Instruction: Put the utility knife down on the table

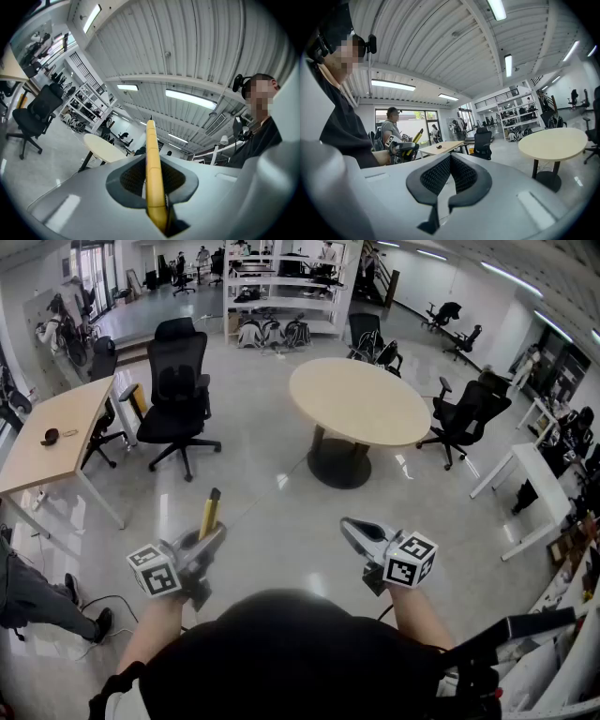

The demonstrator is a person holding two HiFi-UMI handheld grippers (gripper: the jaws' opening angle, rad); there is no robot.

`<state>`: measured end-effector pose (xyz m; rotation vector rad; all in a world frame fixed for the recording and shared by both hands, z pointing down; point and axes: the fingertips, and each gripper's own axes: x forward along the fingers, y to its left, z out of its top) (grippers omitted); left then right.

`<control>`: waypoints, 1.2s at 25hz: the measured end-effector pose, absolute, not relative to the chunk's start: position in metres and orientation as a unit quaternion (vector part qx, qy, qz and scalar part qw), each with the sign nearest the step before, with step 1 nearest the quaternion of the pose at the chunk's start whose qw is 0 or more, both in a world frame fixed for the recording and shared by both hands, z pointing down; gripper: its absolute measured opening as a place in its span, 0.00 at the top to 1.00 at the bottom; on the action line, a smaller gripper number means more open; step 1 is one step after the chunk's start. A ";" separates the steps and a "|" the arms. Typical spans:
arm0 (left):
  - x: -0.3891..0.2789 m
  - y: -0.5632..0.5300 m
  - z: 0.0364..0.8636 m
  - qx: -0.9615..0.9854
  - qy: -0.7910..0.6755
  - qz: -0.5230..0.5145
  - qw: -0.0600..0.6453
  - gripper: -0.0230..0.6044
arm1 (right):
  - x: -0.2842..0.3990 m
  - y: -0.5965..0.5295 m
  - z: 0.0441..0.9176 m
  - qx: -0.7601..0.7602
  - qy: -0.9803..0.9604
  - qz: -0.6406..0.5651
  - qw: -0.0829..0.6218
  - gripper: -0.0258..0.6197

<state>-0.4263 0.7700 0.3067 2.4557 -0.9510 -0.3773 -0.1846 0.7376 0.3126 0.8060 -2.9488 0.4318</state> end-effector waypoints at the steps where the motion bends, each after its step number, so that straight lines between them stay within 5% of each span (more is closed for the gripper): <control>1: -0.426 0.771 0.306 0.897 -0.347 -0.137 0.238 0.88 | -0.184 0.737 0.312 0.262 -0.954 0.140 0.026 0.94; 17: -0.432 0.768 0.312 0.897 -0.341 -0.144 0.241 0.88 | -0.187 0.732 0.313 0.269 -0.950 0.160 0.017 0.94; 30: -0.501 0.746 0.309 0.896 -0.341 -0.155 0.240 0.89 | -0.249 0.711 0.303 0.271 -0.950 0.150 0.027 0.94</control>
